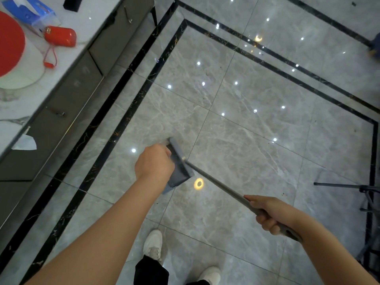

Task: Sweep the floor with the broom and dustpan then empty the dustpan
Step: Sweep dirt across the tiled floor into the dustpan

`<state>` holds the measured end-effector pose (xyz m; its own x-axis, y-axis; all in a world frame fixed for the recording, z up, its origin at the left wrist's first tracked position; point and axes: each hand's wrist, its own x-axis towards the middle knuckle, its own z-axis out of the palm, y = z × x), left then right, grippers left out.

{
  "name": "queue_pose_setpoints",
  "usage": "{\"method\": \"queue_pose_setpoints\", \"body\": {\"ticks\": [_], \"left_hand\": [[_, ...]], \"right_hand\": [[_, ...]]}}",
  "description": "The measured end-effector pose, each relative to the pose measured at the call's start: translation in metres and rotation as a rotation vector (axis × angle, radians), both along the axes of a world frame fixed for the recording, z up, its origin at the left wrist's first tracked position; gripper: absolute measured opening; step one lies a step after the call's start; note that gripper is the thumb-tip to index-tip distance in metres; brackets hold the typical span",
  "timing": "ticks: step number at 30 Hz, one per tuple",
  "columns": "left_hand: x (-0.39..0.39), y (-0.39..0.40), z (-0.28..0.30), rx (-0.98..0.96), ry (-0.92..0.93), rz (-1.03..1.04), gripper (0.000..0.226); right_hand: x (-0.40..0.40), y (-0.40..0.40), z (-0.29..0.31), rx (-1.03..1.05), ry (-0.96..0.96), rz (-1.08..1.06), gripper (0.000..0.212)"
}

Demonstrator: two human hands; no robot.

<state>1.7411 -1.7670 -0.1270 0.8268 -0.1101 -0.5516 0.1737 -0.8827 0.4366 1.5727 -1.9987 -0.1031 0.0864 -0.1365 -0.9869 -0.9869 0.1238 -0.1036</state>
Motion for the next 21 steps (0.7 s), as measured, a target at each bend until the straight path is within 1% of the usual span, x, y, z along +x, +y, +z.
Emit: {"method": "queue_pose_setpoints", "body": {"ticks": [4, 7, 9, 12, 14, 17, 21], "left_hand": [[-0.001, 0.000, 0.000, -0.011, 0.010, 0.005, 0.024], [-0.001, 0.000, -0.001, -0.008, 0.014, 0.006, 0.026], [0.000, 0.000, 0.000, 0.000, 0.009, 0.001, 0.026], [0.001, 0.000, 0.002, 0.004, 0.008, -0.003, 0.022], [0.001, 0.000, 0.003, 0.015, 0.014, -0.006, 0.021], [0.001, 0.001, 0.002, 0.012, 0.011, -0.008, 0.024], [-0.001, 0.003, 0.003, 0.004, 0.017, -0.023, 0.029]], "right_hand": [[0.001, 0.005, -0.004, -0.144, -0.056, -0.020, 0.042], [0.008, 0.020, -0.023, -0.182, -0.087, -0.067, 0.043], [0.013, 0.032, -0.035, -0.128, -0.075, -0.098, 0.043], [0.016, 0.046, -0.041, 0.011, -0.047, -0.102, 0.041], [0.017, 0.046, -0.034, 0.069, -0.049, -0.073, 0.038], [0.015, 0.035, -0.018, 0.104, -0.048, -0.120, 0.034], [0.011, 0.029, -0.009, -0.087, -0.101, -0.011, 0.039]]}}
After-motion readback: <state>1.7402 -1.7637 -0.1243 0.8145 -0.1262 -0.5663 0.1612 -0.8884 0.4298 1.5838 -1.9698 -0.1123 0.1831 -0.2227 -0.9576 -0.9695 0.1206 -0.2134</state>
